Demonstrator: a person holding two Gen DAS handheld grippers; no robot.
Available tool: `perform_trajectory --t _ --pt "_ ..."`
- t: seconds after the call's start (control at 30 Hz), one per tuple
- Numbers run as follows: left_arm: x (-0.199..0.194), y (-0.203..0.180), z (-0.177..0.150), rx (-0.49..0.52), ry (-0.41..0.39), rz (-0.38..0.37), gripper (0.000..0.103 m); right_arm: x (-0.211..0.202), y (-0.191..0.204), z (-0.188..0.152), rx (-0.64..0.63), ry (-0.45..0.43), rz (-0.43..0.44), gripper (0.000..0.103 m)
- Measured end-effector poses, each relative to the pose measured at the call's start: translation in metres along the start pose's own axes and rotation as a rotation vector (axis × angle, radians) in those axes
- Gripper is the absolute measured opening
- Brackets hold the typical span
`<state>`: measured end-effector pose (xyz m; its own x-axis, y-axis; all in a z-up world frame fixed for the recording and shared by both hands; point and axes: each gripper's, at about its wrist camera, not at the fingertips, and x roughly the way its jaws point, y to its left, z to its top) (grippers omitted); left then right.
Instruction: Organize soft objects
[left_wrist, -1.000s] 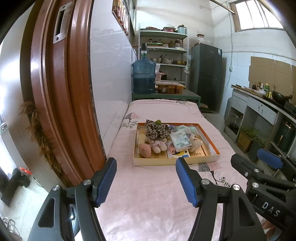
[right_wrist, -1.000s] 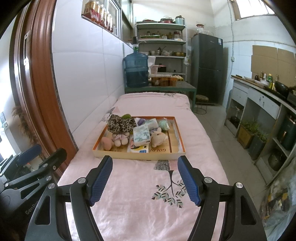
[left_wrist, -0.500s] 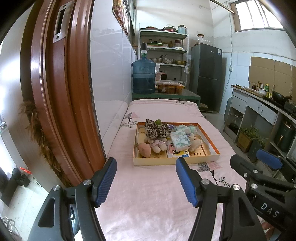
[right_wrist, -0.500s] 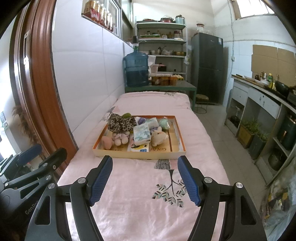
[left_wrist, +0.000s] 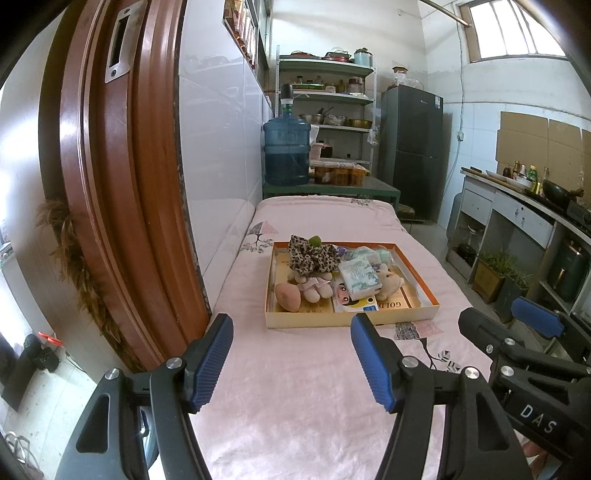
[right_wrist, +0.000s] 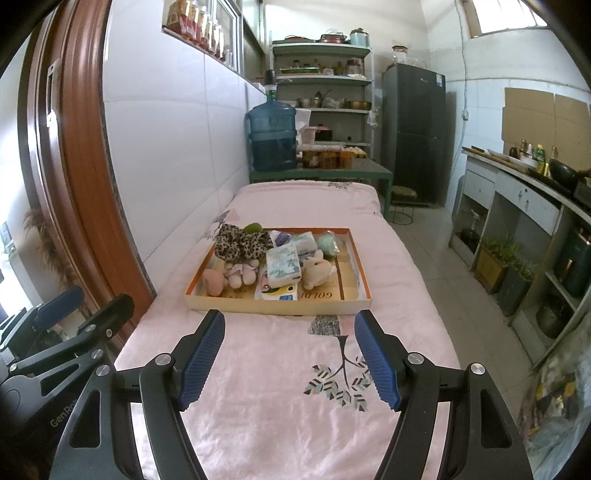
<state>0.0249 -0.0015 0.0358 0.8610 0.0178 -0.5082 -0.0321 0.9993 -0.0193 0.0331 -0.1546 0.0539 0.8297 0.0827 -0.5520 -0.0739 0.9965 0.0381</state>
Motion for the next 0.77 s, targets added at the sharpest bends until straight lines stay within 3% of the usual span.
perform_trajectory --t 0.77 --pt "0.0017 0.0014 -0.0038 -0.004 -0.002 0.006 0.066 0.0022 0.0014 -0.0023 -0.001 0.002 0.001 0.074"
